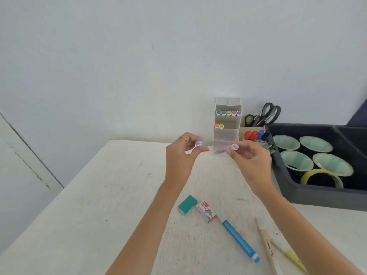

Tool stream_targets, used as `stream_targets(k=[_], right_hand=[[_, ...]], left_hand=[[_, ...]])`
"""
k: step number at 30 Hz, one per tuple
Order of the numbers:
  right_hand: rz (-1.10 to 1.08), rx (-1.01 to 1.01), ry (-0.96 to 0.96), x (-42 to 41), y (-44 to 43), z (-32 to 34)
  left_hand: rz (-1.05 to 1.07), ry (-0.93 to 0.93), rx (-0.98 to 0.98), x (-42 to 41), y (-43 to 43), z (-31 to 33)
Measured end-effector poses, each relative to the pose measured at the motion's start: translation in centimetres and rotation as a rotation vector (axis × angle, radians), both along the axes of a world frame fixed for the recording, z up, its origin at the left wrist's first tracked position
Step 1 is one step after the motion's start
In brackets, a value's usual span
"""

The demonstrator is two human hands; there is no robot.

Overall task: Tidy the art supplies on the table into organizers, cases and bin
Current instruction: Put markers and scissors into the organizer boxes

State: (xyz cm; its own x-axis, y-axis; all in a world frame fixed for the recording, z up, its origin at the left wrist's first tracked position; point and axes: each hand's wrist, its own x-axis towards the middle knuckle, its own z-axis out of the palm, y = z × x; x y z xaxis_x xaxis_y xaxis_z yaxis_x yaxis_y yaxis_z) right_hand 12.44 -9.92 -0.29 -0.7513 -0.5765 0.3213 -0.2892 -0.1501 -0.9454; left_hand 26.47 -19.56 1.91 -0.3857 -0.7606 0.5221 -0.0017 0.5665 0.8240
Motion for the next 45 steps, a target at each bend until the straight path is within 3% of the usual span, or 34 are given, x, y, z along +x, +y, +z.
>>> stream_targets(k=[8, 14, 21, 31, 37, 45], right_hand=[[-0.095, -0.095, 0.132, -3.9, -0.6, 0.5], [-0.131, -0.075, 0.325, -6.3, -2.1, 0.3], [-0.139, 0.045, 0.436, -8.1, -4.6, -0.4], [-0.079, 0.21, 0.432, -9.9, -7.3, -0.3], [-0.155, 0.378, 0.536, -10.4, -7.8, -0.6], [-0.162, 0.592, 0.695, -10.1, -9.0, -1.0]], left_hand=[[-0.124, 0.098, -0.021, -6.2, -1.4, 1.1], [-0.152, 0.003, -0.081, -9.3, -3.1, 0.4], [-0.129, -0.232, -0.317, -12.1, -6.1, -1.2], [-0.073, -0.368, -0.493, -14.5, -8.2, -3.0], [-0.03, -0.482, -0.697, -15.6, -9.0, -3.8], [-0.005, -0.586, -0.718, -15.8, -8.6, -3.1]])
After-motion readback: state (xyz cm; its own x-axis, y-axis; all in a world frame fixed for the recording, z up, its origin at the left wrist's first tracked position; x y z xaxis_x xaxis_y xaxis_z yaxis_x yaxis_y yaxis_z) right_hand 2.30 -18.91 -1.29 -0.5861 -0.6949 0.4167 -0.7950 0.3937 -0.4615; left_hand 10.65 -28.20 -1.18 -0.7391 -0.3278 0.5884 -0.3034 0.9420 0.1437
